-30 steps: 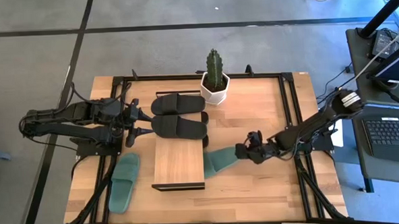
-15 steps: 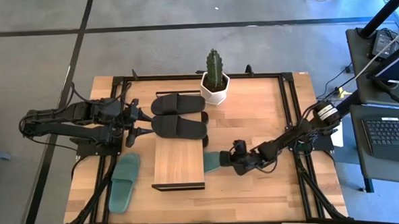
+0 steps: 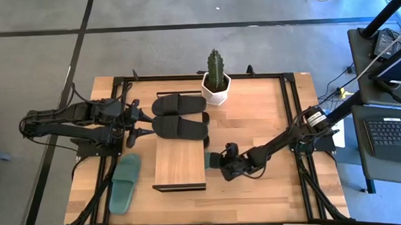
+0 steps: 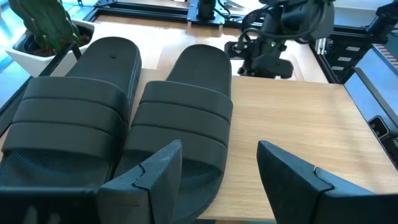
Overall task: Pick and place slides into the shelf
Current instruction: Put the green slides under the shelf
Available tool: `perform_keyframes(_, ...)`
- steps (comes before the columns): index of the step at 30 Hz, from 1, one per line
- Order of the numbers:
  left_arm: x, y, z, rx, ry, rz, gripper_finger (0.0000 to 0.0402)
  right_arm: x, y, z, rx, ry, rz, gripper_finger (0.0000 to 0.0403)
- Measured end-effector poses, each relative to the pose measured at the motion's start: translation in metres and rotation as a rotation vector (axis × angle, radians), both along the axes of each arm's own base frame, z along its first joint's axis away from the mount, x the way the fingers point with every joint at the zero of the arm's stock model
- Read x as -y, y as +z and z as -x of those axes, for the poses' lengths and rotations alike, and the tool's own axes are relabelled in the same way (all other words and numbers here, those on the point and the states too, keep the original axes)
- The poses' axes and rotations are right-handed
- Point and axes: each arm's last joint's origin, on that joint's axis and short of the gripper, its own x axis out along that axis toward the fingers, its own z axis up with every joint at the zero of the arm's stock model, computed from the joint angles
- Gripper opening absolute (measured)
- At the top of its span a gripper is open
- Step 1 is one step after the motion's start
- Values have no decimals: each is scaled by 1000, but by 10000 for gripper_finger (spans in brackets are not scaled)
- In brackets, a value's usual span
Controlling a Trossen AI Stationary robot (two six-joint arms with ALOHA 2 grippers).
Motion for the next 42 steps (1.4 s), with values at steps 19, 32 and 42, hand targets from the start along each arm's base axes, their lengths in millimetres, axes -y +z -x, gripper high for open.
perform_keyframes(19, 0, -1, 0, -8, 0, 0, 199, 0, -12, -3, 4, -38, -33, 57)
perform_keyframes(32, 0, -1, 0, -8, 0, 1, 199, -2, -12, -2, 4, -33, -31, 104)
perform_keyframes(42, 0, -1, 0, -8, 2, 3, 199, -7, -11, -1, 24, -18, -33, 181)
